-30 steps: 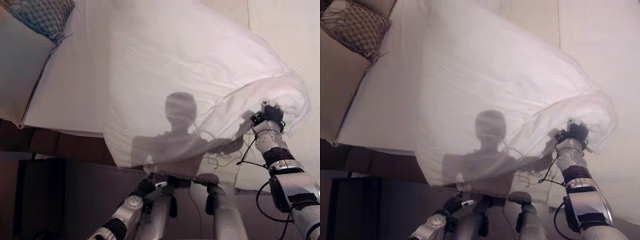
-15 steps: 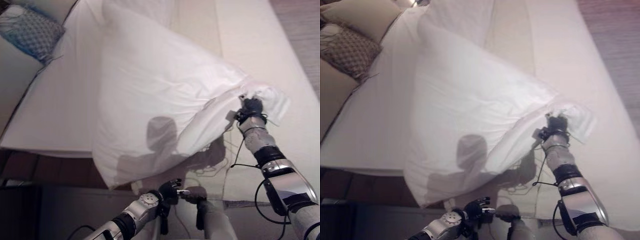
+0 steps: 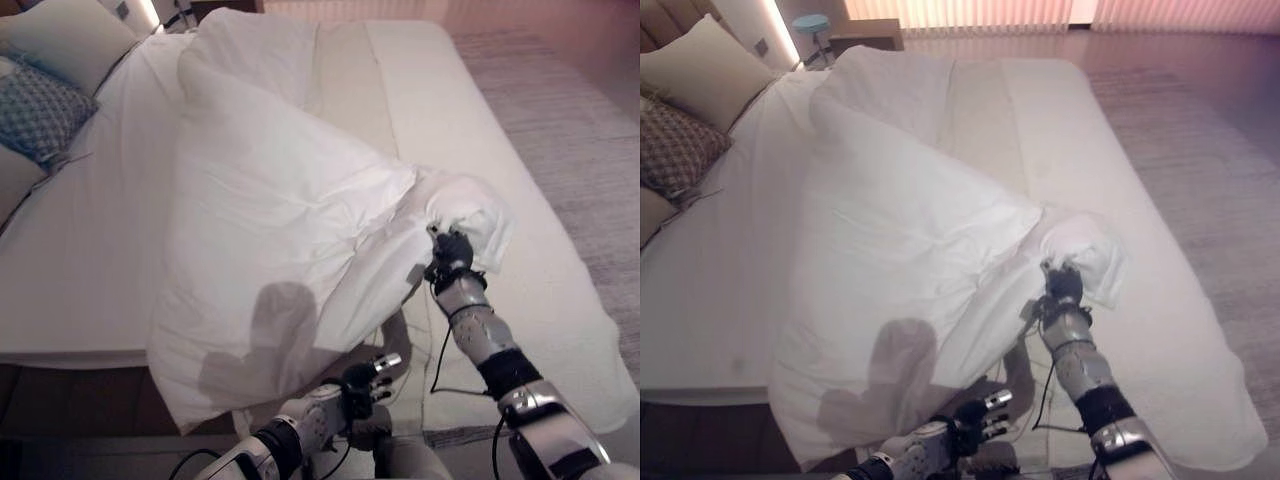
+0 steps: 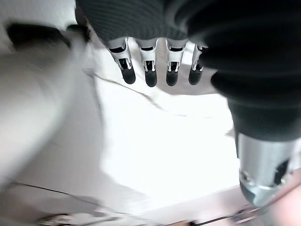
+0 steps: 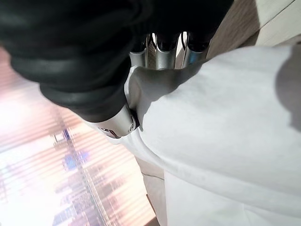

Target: Make the bed

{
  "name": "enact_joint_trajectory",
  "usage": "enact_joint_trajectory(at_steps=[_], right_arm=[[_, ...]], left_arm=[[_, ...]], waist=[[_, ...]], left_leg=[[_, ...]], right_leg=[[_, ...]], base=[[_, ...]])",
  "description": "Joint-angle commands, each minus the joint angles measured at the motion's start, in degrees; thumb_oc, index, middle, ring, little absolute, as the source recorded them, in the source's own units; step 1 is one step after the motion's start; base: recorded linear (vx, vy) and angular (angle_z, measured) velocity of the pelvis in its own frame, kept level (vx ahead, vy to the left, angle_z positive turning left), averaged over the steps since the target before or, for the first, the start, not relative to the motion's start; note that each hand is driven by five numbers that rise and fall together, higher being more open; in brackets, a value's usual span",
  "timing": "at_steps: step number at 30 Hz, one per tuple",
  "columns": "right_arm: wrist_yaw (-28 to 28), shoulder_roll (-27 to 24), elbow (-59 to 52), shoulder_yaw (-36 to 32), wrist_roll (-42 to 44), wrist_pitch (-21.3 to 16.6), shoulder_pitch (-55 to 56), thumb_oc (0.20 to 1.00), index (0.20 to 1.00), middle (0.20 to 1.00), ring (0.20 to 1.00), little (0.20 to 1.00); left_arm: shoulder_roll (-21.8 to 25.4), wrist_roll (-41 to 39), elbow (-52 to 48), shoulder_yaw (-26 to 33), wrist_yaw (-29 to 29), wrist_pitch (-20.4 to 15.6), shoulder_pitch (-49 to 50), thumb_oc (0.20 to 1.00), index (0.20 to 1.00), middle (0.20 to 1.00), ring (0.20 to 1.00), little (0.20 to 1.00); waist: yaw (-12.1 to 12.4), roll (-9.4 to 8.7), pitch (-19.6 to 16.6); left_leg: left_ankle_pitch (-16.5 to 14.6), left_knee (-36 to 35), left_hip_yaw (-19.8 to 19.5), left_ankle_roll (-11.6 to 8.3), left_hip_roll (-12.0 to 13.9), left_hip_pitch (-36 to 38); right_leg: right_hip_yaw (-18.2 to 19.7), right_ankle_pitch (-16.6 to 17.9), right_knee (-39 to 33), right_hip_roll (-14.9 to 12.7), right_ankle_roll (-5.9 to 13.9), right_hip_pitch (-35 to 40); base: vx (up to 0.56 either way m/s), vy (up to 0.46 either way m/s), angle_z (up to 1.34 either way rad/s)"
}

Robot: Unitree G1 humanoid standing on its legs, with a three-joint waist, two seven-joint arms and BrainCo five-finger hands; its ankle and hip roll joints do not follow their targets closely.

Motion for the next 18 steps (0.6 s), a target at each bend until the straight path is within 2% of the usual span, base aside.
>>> enact_joint_trajectory(at_steps=[1, 5, 12, 18], right_arm=[[2.69, 0.96, -8.30, -3.91, 0.43, -7.42, 0.65, 0.200, 0.200, 0.200, 0.200, 0.200], [2.21, 2.22, -11.85, -5.55, -1.07, -7.92, 6.28, 0.200, 0.200, 0.200, 0.200, 0.200], [0.10, 3.71, -11.52, -8.99, -3.39, -8.75, 10.97, 0.200, 0.200, 0.200, 0.200, 0.200], [-1.40, 5.22, -11.12, -10.54, -2.62, -9.99, 12.37, 0.200, 0.200, 0.200, 0.200, 0.200]], left_arm=[[-4.15, -4.34, 3.46, 4.79, 3.01, -5.13, -3.73, 1.000, 1.000, 1.000, 1.000, 1.000], [-4.04, -7.35, 2.28, 13.24, 6.80, -10.14, -4.89, 1.000, 1.000, 1.000, 1.000, 1.000], [-4.69, -13.62, -1.13, 22.16, 9.94, -16.68, -2.96, 1.000, 1.000, 1.000, 1.000, 1.000], [-5.15, -15.44, -1.65, 24.22, 11.85, -19.23, -1.47, 1.000, 1.000, 1.000, 1.000, 1.000]], waist=[[0.21, -1.57, -4.23], [-0.08, -1.95, -5.23], [0.07, -2.23, -6.59], [0.52, -2.42, -7.49]], left_leg=[[-6.35, 0.09, 3.52, 0.54, -2.91, 2.06], [-6.69, 0.09, 3.69, 0.25, -2.52, 2.80], [-7.37, 0.09, 3.17, -0.39, -1.92, 4.46], [-7.56, 0.09, 2.38, -0.83, -1.54, 5.07]], right_leg=[[1.85, -1.04, 1.27, -1.17, 5.45, -1.35], [1.53, -1.17, 0.75, -0.80, 5.34, -0.65], [0.26, -2.00, -0.03, -0.21, 5.09, 1.72], [-0.97, -2.26, -0.95, 0.06, 4.87, 3.33]], base=[[0.03, -0.048, -0.13], [0.03, -0.048, -0.06], [0.04, -0.050, -0.02], [0.03, -0.045, 0.08]])
